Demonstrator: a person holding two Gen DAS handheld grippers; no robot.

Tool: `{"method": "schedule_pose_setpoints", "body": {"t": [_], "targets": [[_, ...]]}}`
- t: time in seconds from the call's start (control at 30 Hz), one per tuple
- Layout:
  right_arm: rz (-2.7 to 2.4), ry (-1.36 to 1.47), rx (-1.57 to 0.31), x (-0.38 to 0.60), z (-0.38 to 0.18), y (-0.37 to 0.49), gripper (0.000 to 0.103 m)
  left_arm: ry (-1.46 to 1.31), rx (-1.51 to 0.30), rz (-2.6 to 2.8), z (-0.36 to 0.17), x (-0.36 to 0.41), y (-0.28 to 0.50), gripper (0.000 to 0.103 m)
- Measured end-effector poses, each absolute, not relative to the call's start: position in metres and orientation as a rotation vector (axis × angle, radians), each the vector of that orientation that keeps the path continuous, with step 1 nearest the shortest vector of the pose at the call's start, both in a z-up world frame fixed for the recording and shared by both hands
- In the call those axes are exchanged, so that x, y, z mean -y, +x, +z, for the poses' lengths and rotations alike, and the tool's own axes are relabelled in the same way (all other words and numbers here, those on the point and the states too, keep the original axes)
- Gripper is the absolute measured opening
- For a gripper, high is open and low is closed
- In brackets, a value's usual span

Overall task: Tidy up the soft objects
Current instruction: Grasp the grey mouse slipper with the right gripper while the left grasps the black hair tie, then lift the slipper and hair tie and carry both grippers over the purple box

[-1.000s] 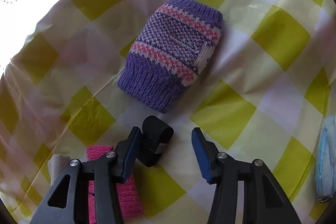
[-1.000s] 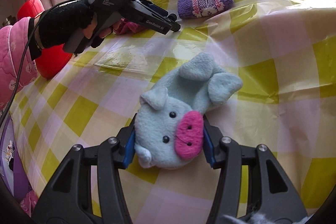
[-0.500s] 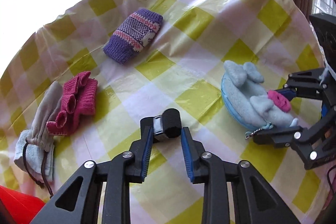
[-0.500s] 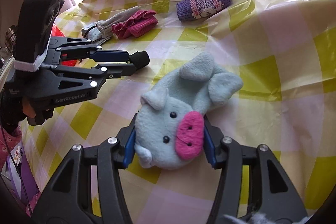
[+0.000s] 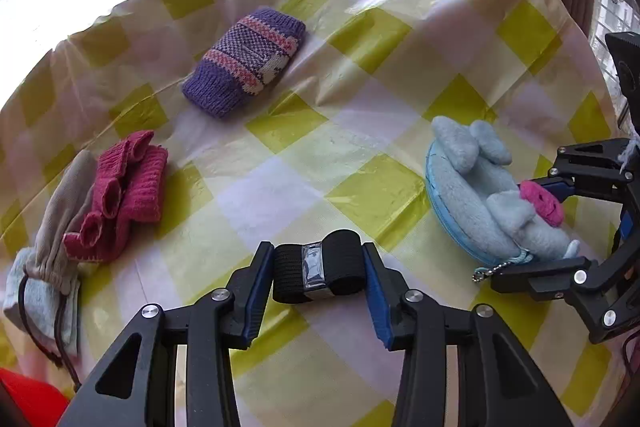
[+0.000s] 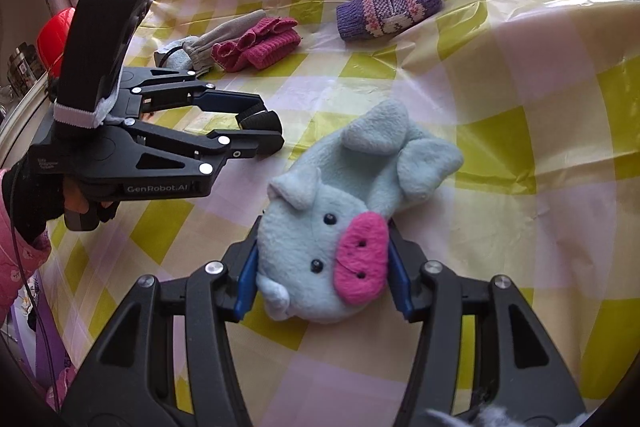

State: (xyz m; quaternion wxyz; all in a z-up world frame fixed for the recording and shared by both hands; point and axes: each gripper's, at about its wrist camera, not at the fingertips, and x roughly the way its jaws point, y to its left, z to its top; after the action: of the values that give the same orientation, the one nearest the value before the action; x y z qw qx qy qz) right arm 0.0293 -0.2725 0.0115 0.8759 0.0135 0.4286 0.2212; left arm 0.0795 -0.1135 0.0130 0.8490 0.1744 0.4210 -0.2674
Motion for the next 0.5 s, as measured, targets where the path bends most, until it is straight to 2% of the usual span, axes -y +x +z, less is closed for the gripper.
{"method": "schedule_pose_setpoints", "body": {"t": [0.5], "targets": [[0.419, -0.043, -0.894, 0.265, 0.014, 0.027, 0.055, 0.063, -0.914, -0.271, 0.019, 0.062, -0.037, 0.045]]}}
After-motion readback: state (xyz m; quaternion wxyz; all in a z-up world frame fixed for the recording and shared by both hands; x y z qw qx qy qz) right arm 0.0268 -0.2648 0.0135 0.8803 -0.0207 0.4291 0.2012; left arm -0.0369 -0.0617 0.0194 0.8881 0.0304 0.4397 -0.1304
